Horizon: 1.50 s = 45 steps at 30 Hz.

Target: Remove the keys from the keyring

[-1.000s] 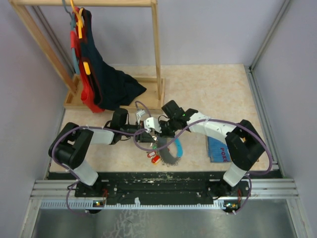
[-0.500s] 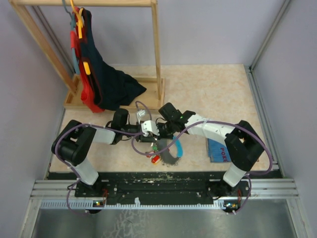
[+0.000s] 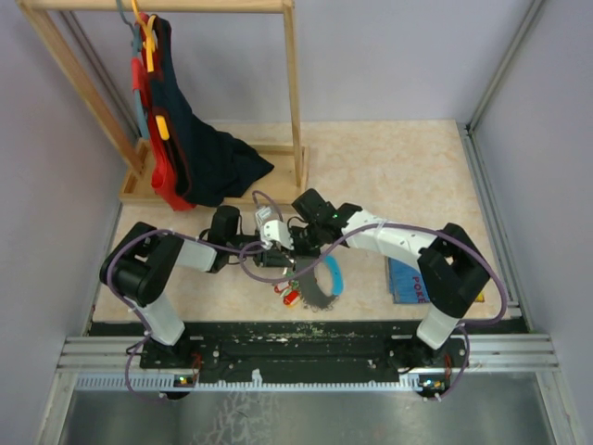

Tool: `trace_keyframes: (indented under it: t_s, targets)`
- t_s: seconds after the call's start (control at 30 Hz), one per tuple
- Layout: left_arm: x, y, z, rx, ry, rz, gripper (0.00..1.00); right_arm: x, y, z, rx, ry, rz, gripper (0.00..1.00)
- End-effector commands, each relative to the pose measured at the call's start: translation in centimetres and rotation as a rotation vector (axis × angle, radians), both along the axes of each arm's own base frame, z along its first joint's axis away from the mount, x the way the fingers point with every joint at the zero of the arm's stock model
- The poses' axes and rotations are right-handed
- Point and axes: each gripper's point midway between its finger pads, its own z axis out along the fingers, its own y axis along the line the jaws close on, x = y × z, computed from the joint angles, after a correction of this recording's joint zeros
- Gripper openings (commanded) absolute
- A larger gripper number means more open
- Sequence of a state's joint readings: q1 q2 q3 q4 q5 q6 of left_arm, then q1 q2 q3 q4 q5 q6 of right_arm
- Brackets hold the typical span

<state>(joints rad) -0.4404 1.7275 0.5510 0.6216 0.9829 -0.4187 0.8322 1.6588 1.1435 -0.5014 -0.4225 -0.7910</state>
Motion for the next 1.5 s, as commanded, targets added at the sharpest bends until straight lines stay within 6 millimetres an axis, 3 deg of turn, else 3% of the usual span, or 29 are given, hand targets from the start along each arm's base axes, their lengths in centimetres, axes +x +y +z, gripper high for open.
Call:
trace_keyframes:
  t_s: [0.0, 0.3, 0.47, 0.6, 0.83, 1.17, 1.47]
  targets:
    - [0.3, 0.3, -0.5, -0.005, -0.046, 0.014, 0.00, -1.0, 2.2, 1.2, 0.040, 0.066, 0.028, 0.07]
    - [0.1, 0.5, -0.3, -0.019, -0.116, 0.020, 0.00, -2.9, 2.7, 1.3, 0.056, 0.185, 0.071, 0.12]
    - [0.1, 0.6, 0.0, -0.022, -0.146, 0.023, 0.00, -3.8, 2.8, 2.8, 0.105, 0.269, 0.105, 0.12]
    - [0.1, 0.7, 0.0, -0.021, -0.152, 0.024, 0.00, -4.2, 2.2, 3.6, 0.137, 0.298, 0.134, 0.19]
    - [0.0, 0.7, 0.1, -0.024, -0.155, 0.020, 0.00, -3.8, 1.8, 3.9, 0.150, 0.305, 0.126, 0.29]
    - [-0.2, 0.7, 0.7, -0.033, -0.172, 0.013, 0.00, -2.4, 1.3, 4.7, 0.202, 0.326, 0.077, 0.30]
    - [-0.5, 0.6, 2.4, -0.058, -0.239, 0.001, 0.00, -0.2, 1.3, 2.3, 0.239, 0.331, -0.042, 0.34]
